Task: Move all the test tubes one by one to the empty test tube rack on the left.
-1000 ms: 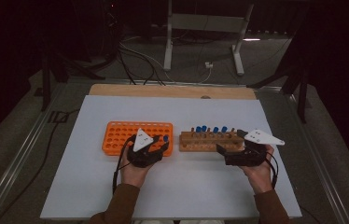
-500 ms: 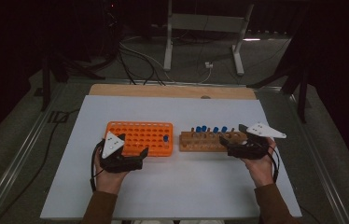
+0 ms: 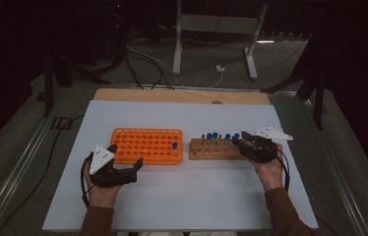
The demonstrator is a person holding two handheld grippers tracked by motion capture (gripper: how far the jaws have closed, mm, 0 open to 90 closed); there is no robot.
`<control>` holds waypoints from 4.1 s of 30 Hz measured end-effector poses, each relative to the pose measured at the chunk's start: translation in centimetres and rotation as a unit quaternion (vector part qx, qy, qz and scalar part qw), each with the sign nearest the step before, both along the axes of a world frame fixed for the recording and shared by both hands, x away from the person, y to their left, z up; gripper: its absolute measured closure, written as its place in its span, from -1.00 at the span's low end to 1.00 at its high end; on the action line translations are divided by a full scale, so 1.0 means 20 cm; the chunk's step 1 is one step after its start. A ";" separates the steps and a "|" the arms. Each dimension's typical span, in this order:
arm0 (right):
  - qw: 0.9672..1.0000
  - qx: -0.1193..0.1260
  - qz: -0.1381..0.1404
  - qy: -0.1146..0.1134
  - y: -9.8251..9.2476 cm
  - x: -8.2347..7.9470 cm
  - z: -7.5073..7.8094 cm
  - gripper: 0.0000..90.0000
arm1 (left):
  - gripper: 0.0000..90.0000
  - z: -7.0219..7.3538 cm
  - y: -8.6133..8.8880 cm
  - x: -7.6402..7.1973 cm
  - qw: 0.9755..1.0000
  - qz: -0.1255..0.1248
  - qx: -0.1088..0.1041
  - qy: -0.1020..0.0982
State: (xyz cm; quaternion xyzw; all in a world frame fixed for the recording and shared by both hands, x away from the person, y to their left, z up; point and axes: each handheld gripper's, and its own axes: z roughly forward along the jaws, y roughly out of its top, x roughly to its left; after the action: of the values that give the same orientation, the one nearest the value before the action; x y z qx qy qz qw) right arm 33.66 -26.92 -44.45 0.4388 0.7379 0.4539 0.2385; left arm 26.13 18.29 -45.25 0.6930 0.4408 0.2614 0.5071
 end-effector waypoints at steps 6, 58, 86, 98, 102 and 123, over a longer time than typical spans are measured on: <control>1.000 0.013 -0.007 0.013 0.01 0.04 -0.06 0.47 | -0.98 -0.02 0.03 0.00 1.000 0.015 -0.002 0.000; 0.999 0.003 0.041 -0.020 0.03 -0.04 0.29 0.70 | -0.98 -0.04 0.04 0.00 1.000 0.025 0.000 0.007; 0.993 0.026 0.116 0.006 0.24 -0.09 0.24 0.70 | -0.98 0.10 -0.21 0.07 0.998 -0.060 -0.015 -0.007; 0.989 0.035 0.146 0.013 0.36 -0.10 0.25 0.70 | -0.94 0.13 -0.38 0.09 0.994 -0.104 -0.008 -0.007; 0.986 0.039 0.159 0.017 0.40 -0.11 0.25 0.70 | -0.82 0.14 -0.44 0.09 0.993 -0.121 -0.002 -0.009; 0.979 0.036 0.197 0.025 0.58 -0.13 0.25 0.70 | 0.28 0.10 -0.67 0.10 0.986 -0.165 0.021 -0.013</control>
State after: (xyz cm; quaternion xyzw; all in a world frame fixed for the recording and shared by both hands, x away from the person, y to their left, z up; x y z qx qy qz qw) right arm 31.13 -15.41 -39.35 0.3045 0.7989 0.5069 0.1099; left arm 28.17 4.82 -43.27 0.7631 0.3081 0.1926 0.5345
